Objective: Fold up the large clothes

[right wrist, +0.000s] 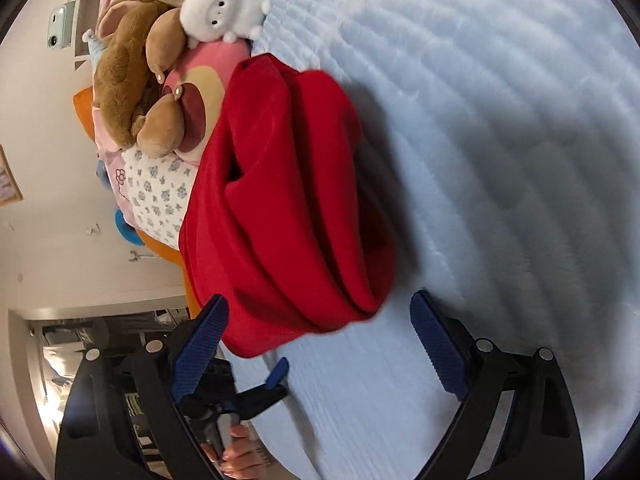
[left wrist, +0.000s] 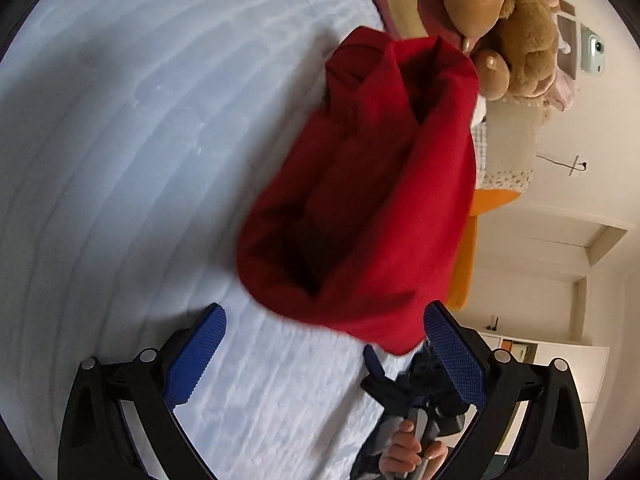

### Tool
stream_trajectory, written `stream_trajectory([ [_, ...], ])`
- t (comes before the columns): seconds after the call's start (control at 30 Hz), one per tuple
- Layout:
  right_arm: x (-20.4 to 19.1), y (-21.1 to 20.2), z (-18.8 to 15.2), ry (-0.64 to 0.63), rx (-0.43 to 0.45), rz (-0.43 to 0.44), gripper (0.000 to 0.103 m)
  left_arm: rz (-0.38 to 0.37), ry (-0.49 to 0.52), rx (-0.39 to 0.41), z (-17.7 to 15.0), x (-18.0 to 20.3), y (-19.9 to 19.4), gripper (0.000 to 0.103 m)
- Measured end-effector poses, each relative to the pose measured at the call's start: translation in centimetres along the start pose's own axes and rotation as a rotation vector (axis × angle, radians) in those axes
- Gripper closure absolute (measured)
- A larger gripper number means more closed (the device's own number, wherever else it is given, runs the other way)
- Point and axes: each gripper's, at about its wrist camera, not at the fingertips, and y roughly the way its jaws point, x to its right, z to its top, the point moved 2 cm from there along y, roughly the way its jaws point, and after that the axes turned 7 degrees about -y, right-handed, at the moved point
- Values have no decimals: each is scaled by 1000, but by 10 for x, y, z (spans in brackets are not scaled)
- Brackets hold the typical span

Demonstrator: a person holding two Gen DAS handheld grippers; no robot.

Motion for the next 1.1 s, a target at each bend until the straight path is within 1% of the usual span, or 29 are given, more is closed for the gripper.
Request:
stream_trajectory([
  [0.07,1,7,5,16,16,7,9,-36,28,36,6,7,-2,3],
  [0.13,0,9,11,22,31,20,8,-44,47,51,13,13,-3,3],
  [0.23,-1,12,24,38,48,37,8,-58,39,48,25,9,1,3],
  [0.3,0,17,29,48,43,40,4,-75,55,37,32,8,7,3],
  [0.37,-6,25,35,18,9,0,3,-74,76,1,39,9,10,3],
  [0.43,-11,34,41,-10,-48,-45,3,-50,105,-40,44,16,16,3],
  [0.57,-12,41,49,-12,-141,-81,3,-9,134,-105,52,24,27,2],
  [0.67,-24,49,51,-64,-204,-170,3,55,193,-144,53,38,38,2],
  [0.7,-28,49,52,-80,-209,-191,3,78,217,-151,52,42,41,2],
  [0.73,-33,52,51,-108,-211,-222,3,89,226,-149,50,43,42,2],
  [0.8,-37,57,49,-146,-208,-255,3,108,258,-134,45,44,46,2],
  [0.87,-39,61,45,-193,-198,-267,3,113,287,-120,40,44,48,2],
  [0.93,-38,60,42,-228,-189,-257,3,113,306,-106,35,45,49,2],
  [0.97,-39,59,40,-252,-185,-255,5,113,313,-98,33,45,48,5],
  [1.0,-41,58,39,-276,-181,-252,7,111,319,-90,30,45,45,13],
  [1.03,-42,58,39,-286,-177,-247,12,111,328,-85,27,44,42,17],
  [1.07,-40,55,38,-293,-172,-235,19,109,339,-79,26,45,40,26],
  [1.1,-38,52,37,-294,-167,-221,23,101,356,-70,22,45,35,32],
])
